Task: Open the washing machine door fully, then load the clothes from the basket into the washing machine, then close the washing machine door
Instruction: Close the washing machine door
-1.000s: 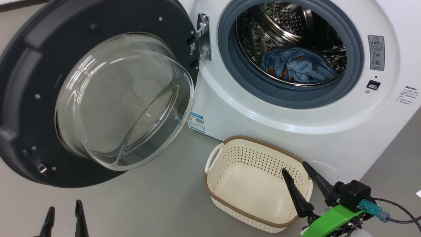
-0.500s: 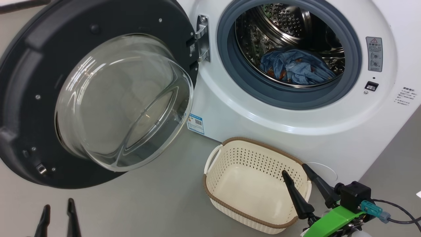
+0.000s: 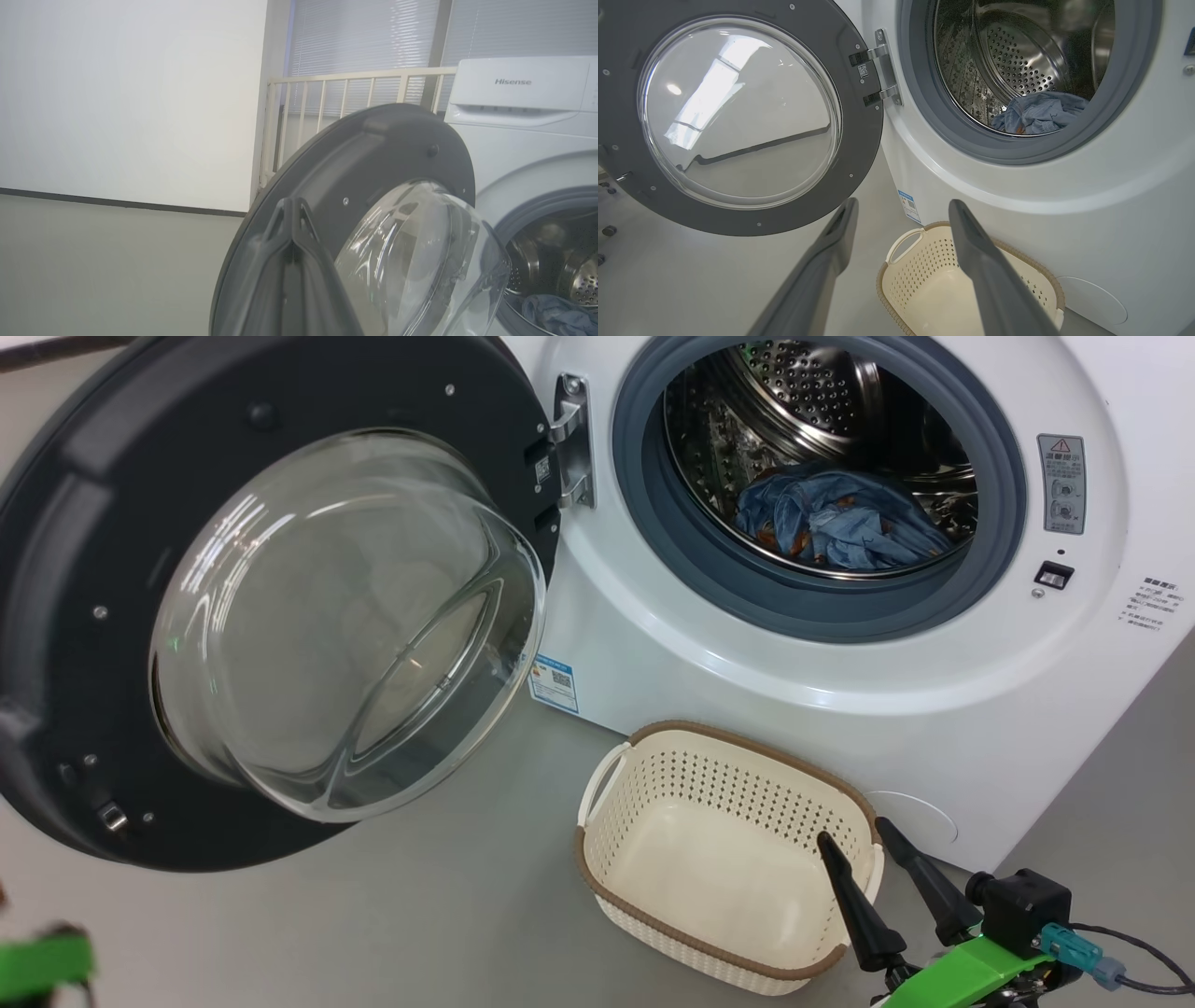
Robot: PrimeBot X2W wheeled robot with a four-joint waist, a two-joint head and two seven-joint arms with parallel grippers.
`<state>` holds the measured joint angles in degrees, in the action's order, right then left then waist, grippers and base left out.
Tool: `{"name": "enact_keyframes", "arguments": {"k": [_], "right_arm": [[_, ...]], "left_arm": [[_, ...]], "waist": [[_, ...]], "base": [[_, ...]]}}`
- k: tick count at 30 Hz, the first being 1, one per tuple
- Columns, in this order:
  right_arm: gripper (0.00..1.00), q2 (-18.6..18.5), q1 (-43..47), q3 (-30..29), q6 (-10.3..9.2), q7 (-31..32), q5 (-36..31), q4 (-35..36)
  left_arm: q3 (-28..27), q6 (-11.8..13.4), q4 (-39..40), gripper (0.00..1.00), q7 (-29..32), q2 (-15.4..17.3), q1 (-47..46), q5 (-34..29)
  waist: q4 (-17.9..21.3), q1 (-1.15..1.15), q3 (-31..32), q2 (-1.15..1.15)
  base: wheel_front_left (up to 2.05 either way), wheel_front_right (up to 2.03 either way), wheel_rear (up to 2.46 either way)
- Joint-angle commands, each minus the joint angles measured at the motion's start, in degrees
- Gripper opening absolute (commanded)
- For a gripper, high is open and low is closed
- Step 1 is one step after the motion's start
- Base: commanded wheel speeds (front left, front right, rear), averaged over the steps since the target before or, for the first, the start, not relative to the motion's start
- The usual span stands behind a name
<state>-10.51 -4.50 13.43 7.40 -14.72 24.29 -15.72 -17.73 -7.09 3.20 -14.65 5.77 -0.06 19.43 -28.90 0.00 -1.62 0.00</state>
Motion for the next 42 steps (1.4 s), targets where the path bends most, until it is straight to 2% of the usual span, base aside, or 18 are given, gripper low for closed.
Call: {"name": "enact_keyframes", "arguments": {"k": [1,7,12,18,19,20,24,29,32,42], "right_arm": [[1.0,0.2,-0.1,0.6,0.09,-0.3,-0.6,1.6],[1.0,0.9,0.3,-0.2,0.09,-0.3,-1.0,2.1],[1.0,1.0,0.2,-0.3,0.09,-0.3,-1.2,2.3],[1.0,0.5,-0.3,-0.3,0.09,-0.3,-1.3,2.5],[1.0,0.2,-0.4,-0.4,0.09,-0.3,-1.3,2.6],[1.0,0.1,-0.5,-0.4,0.09,-0.3,-1.3,2.7],[1.0,-0.5,-1.0,-0.4,0.09,-0.3,-1.5,2.7],[1.0,-0.8,-2.0,0.1,0.09,-0.3,-1.7,2.7],[1.0,-1.2,-2.6,0.5,0.09,-0.3,-1.8,2.6],[1.0,-2.2,-3.6,0.7,0.09,-0.3,-1.8,2.8]], "left_arm": [[-2.3,-0.3,1.7,0.0,-0.3,4.0,-5.3,3.5],[-1.1,-0.4,-4.2,0.0,-0.3,18.7,-15.1,17.2],[0.3,-0.4,-13.2,0.0,0.0,28.0,-22.1,31.6],[3.6,-0.4,-23.2,0.0,7.9,37.0,-28.5,47.9],[4.7,-0.4,-26.2,0.0,12.6,38.5,-30.6,53.6],[5.4,-0.4,-27.8,0.0,14.6,39.6,-31.2,55.1],[7.9,-0.4,-33.7,0.0,24.8,41.7,-33.1,61.7],[8.3,-0.4,-39.6,0.0,36.5,42.3,-35.3,69.5],[8.5,-0.4,-42.6,0.0,41.9,42.7,-35.8,72.0],[9.3,-0.4,-43.4,0.0,48.5,40.9,-35.5,74.3]], "waist": [[0.0,0.0,0.0,0.0],[0.5,0.0,-0.6,0.0],[1.4,0.0,-1.4,0.0],[2.3,0.0,-2.8,0.0],[2.4,0.0,-3.2,0.0],[2.4,0.0,-3.4,0.0],[2.6,0.0,-4.3,0.0],[3.2,0.0,-5.4,0.0],[3.6,0.0,-6.1,0.0],[4.0,0.0,-7.3,0.0]], "base": [[0.0,0.0,0.0],[0.0,0.0,0.0],[0.0,0.0,0.0],[0.0,0.0,0.0],[0.0,0.0,0.0],[0.0,0.0,0.0],[0.0,0.0,0.0],[0.0,0.0,0.0],[0.0,0.0,0.0],[0.0,0.0,0.0]]}}
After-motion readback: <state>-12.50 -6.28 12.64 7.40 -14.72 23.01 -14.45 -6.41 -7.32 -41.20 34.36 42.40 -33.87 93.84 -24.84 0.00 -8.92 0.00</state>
